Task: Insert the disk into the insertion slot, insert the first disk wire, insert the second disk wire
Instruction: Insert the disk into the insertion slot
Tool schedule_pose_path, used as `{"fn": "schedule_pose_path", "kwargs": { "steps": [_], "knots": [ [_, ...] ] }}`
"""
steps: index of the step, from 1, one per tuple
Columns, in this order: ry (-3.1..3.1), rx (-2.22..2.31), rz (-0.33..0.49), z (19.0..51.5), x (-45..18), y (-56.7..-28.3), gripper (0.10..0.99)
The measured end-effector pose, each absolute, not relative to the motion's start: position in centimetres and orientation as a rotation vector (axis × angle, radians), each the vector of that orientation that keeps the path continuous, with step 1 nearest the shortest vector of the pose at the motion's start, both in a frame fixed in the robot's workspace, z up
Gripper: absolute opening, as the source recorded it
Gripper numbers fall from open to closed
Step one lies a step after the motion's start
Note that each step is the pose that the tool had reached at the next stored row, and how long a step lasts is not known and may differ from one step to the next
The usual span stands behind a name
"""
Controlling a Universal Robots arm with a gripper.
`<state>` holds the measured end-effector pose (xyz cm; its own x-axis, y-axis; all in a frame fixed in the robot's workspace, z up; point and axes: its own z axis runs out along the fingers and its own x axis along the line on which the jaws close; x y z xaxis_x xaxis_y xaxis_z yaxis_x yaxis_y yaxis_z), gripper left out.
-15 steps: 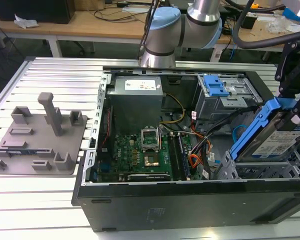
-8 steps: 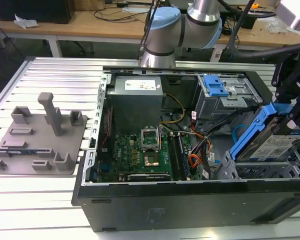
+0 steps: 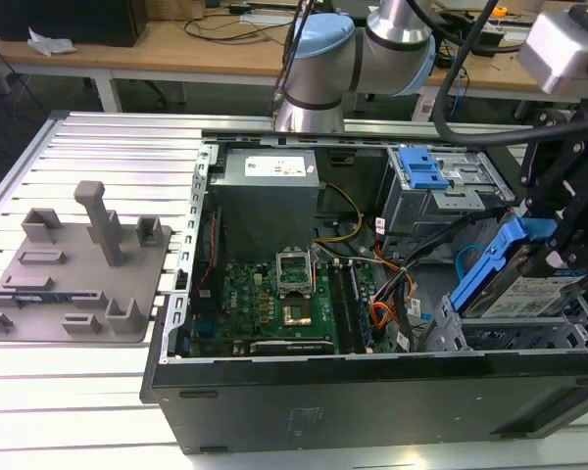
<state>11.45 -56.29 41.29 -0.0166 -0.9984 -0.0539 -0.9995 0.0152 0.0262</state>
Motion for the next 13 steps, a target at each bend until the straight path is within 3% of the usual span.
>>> {"fn": "schedule_pose_path", "kwargs": {
  "steps": [3,4,6,7,13],
  "knots": [
    [2.225,-2.188,0.088,41.17,11.40,-56.29,0.439],
    [2.225,-2.188,0.088,41.16,11.39,-56.30,0.557],
    [2.225,-2.188,0.088,41.16,11.39,-56.29,0.557],
    [2.225,-2.188,0.088,41.16,11.39,-56.29,0.624],
    [2.225,-2.187,0.088,41.15,11.39,-56.29,0.624]
  ]
}}
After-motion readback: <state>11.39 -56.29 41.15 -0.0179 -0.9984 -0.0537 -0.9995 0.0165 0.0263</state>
